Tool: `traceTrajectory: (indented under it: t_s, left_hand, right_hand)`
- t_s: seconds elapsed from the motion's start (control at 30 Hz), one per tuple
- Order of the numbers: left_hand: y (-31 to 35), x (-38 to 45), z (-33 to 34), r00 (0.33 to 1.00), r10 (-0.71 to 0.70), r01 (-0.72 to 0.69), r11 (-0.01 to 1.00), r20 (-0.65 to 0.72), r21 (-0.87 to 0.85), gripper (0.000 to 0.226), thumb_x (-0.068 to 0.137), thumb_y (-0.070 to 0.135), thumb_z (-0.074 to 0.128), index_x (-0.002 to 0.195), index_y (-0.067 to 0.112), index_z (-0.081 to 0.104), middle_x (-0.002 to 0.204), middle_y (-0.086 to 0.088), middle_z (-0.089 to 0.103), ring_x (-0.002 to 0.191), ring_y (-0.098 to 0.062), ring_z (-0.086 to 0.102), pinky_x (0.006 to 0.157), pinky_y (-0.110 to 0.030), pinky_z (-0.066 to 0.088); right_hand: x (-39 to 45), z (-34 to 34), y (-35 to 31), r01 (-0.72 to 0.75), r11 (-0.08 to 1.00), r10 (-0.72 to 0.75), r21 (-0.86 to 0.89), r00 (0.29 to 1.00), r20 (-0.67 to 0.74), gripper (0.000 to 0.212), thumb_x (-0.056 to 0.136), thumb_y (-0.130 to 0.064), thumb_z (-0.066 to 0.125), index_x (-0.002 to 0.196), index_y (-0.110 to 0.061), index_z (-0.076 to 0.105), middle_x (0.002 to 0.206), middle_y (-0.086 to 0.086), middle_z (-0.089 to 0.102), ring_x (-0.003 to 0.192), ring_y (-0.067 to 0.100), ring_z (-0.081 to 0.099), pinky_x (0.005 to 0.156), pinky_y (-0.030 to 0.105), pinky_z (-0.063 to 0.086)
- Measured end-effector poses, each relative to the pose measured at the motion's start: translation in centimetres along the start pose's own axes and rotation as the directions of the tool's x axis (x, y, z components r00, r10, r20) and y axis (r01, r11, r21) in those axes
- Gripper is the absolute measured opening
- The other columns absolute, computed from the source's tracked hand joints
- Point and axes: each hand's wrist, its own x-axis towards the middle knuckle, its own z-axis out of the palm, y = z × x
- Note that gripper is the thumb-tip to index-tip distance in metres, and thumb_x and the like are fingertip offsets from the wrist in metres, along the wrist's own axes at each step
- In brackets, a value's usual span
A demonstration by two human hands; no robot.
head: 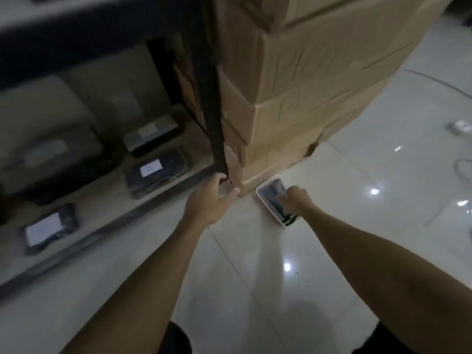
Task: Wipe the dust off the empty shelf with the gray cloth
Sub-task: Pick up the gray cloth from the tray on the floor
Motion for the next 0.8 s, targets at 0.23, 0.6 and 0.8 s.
traceTrajectory:
  t_s: [0.23,0.6,0.8]
  left_hand:
    - [-6.0,4.1,6.3,0.994,-0.012,-0.004,0.990,0.111,0.142,0.057,0.093,0.063,0.055,0.140,0.032,0.045,0.143,0.000,0.053,0.125,-0.025,0.054,0.101,-0.045,0.047]
    - [-5.7,6.1,6.9,0.991,0.017,-0.037,0.988,0.130,0.151,0.053,0.093,0.060,0.056,0.138,0.034,0.047,0.143,0.000,0.054,0.125,-0.025,0.054,0.103,-0.047,0.048]
    - [-5.6,6.3,6.7,0.989,0.050,-0.062,0.994,0.143,0.087,0.048,0.090,0.060,0.060,0.131,0.036,0.051,0.138,0.002,0.056,0.122,-0.021,0.055,0.100,-0.045,0.050]
  right_hand:
    - [5.1,7.0,1.4,0.029,0.977,-0.070,-0.210,0.979,-0.192,0.065,0.094,-0.049,0.059,0.137,-0.002,0.045,0.133,0.021,0.051,0.124,0.038,0.048,0.100,0.045,0.044]
    - [6.3,7.8,1.9,0.036,0.952,-0.125,-0.305,0.953,-0.275,0.040,0.098,-0.042,0.052,0.119,-0.008,0.060,0.123,0.016,0.057,0.116,0.034,0.049,0.093,0.040,0.042]
    - [5.5,6.5,2.4,0.126,0.937,-0.207,-0.326,0.952,-0.228,0.042,0.101,-0.041,0.043,0.120,-0.006,0.057,0.119,0.015,0.059,0.112,0.032,0.049,0.091,0.040,0.042]
